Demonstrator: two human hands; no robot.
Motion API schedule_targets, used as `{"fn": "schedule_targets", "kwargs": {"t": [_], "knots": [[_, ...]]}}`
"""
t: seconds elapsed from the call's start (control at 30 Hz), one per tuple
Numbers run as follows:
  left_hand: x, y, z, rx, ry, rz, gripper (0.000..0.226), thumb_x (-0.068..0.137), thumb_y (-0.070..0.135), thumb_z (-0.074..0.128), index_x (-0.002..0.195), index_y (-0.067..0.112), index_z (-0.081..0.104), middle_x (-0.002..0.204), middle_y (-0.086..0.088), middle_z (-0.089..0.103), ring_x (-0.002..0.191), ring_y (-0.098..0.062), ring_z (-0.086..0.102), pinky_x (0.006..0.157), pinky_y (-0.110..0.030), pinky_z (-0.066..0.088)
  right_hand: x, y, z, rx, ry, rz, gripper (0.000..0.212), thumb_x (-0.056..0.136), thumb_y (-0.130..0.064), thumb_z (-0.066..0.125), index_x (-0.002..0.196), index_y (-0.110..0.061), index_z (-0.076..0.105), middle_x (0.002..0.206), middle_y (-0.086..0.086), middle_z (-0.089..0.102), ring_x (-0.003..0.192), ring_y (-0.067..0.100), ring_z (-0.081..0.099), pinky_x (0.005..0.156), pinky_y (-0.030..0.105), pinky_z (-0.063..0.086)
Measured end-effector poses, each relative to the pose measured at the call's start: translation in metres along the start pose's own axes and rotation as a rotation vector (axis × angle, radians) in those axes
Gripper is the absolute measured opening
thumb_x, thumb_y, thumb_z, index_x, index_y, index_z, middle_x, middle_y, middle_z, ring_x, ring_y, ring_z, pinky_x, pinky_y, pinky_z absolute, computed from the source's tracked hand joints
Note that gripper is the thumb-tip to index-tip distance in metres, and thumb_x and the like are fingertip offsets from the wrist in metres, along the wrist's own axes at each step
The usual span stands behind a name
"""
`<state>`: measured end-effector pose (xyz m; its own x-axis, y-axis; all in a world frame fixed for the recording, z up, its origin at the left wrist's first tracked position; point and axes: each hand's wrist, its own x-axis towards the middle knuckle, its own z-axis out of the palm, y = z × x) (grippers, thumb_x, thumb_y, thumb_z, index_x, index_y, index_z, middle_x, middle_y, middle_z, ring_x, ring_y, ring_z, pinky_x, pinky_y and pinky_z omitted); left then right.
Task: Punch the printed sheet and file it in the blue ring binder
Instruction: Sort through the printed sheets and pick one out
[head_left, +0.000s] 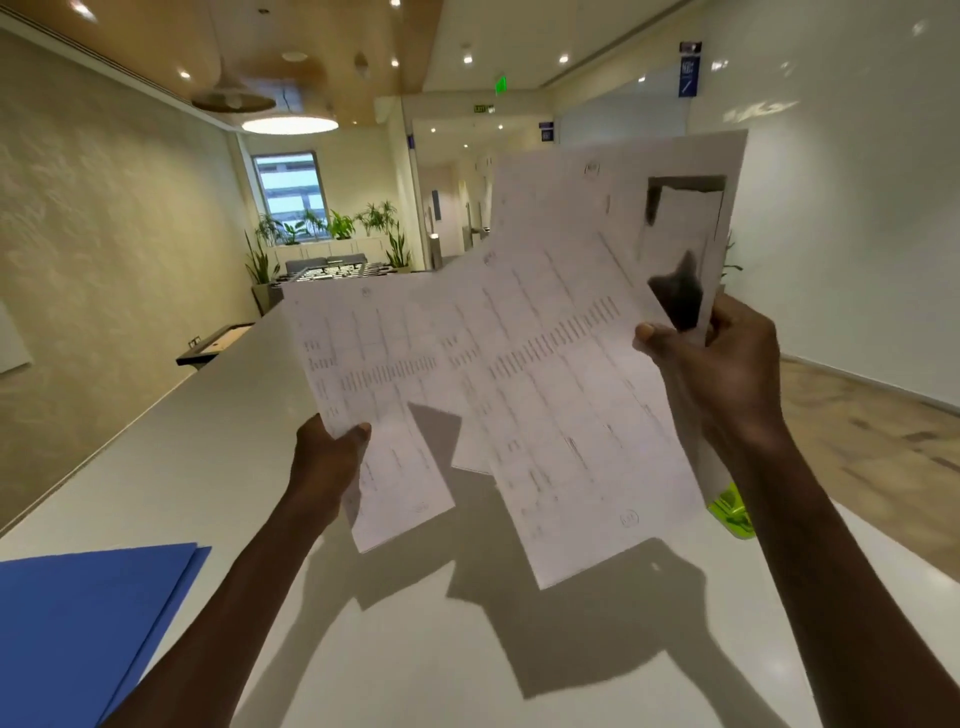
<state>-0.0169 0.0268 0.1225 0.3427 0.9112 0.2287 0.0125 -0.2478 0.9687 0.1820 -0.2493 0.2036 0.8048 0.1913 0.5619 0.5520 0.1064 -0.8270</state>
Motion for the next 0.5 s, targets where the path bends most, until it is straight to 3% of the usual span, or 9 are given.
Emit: {"fn": "schedule_targets", "kwargs": {"t": [0.07, 0.13, 0.2, 0.3, 0.4, 0.5], "knots": [[-0.004, 0.004, 0.003, -0.016, -0.06, 0.012, 0.031, 0.092, 0.005, 0.06, 0.123, 0.011, 0.06, 0.097, 0.004, 0.067, 0.088, -0.02, 0.065, 0.076, -0.031, 0.05, 0.001, -0.006, 0.008, 0.13, -0.061, 0.094, 0.031, 0.077, -0.015, 0.078, 0.106, -0.013, 0.068, 0.097, 0.0, 0.073, 0.085, 0.012, 0.071, 0.07, 0.022, 0.059], [-0.008, 0.007, 0.005, -0.026, -0.138, 0.034, 0.026, 0.092, 0.007, 0.063, 0.117, 0.012, 0.064, 0.094, 0.004, 0.071, 0.084, -0.014, 0.069, 0.067, -0.028, 0.054, 0.002, -0.006, 0.02, 0.272, -0.125, 0.193, 0.023, 0.075, -0.014, 0.079, 0.097, -0.013, 0.071, 0.093, 0.006, 0.075, 0.083, 0.02, 0.073, 0.074, 0.034, 0.06], [-0.012, 0.009, 0.008, -0.058, -0.212, 0.038, 0.026, 0.091, 0.007, 0.064, 0.117, 0.008, 0.065, 0.098, -0.002, 0.073, 0.089, -0.021, 0.069, 0.066, -0.03, 0.054, 0.001, 0.0, 0.033, 0.355, -0.185, 0.298, 0.022, 0.075, -0.014, 0.079, 0.094, -0.009, 0.071, 0.091, 0.012, 0.075, 0.082, 0.027, 0.073, 0.078, 0.043, 0.059], [-0.022, 0.015, 0.009, -0.196, -0.357, 0.034, 0.017, 0.084, 0.008, 0.071, 0.101, 0.007, 0.072, 0.091, -0.009, 0.073, 0.089, -0.03, 0.07, 0.065, -0.033, 0.055, -0.008, 0.014, 0.058, 0.35, -0.262, 0.401, 0.024, 0.078, -0.016, 0.077, 0.098, -0.004, 0.071, 0.089, 0.013, 0.075, 0.082, 0.028, 0.073, 0.078, 0.043, 0.06], [-0.032, 0.025, 0.009, -0.317, -0.496, 0.016, 0.012, 0.073, 0.016, 0.064, 0.068, 0.021, 0.073, 0.067, -0.002, 0.069, 0.06, -0.021, 0.066, 0.049, -0.03, 0.052, -0.019, 0.031, 0.078, 0.273, -0.315, 0.417, 0.028, 0.079, -0.023, 0.076, 0.104, -0.01, 0.071, 0.093, 0.006, 0.075, 0.084, 0.021, 0.073, 0.082, 0.041, 0.059], [-0.036, 0.029, 0.008, -0.28, -0.558, 0.052, 0.007, 0.076, 0.02, 0.064, 0.074, 0.02, 0.07, 0.066, 0.0, 0.067, 0.058, -0.018, 0.064, 0.047, -0.028, 0.049, -0.027, 0.045, 0.089, 0.215, -0.331, 0.388, 0.029, 0.082, -0.027, 0.073, 0.108, -0.016, 0.067, 0.103, 0.005, 0.073, 0.09, 0.019, 0.071, 0.076, 0.033, 0.058]]}}
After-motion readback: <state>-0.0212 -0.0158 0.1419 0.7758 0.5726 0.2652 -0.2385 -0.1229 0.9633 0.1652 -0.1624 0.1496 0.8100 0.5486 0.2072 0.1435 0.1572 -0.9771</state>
